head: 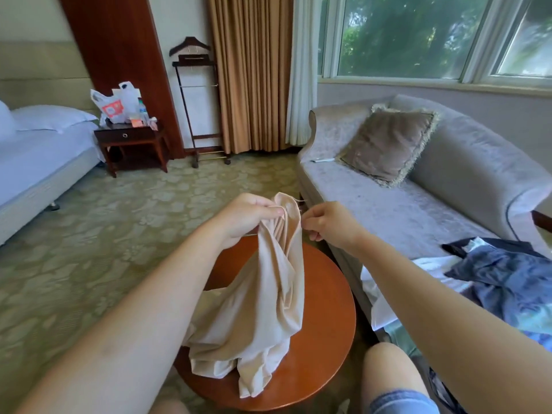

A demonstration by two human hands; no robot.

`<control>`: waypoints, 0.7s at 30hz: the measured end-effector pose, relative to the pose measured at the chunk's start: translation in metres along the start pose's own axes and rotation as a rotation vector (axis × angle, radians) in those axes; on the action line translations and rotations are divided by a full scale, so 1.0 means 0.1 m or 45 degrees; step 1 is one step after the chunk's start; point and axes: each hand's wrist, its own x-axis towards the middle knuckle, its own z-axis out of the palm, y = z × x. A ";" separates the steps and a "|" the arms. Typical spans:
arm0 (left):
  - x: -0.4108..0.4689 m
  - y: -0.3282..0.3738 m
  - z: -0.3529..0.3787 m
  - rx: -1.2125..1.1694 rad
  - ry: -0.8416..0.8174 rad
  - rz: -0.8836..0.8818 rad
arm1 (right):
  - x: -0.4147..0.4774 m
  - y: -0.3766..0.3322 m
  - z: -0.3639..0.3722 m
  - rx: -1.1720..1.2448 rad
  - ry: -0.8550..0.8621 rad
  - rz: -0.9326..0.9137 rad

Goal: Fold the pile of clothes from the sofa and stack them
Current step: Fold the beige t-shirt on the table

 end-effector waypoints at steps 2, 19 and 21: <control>0.01 -0.03 -0.03 0.071 -0.078 -0.002 | -0.02 0.02 0.06 0.137 -0.026 0.017; -0.06 -0.24 -0.32 0.299 0.287 -0.085 | 0.04 0.16 -0.08 0.018 0.135 -0.032; -0.04 -0.27 -0.38 0.355 0.503 -0.091 | 0.05 0.24 -0.20 0.100 0.133 0.025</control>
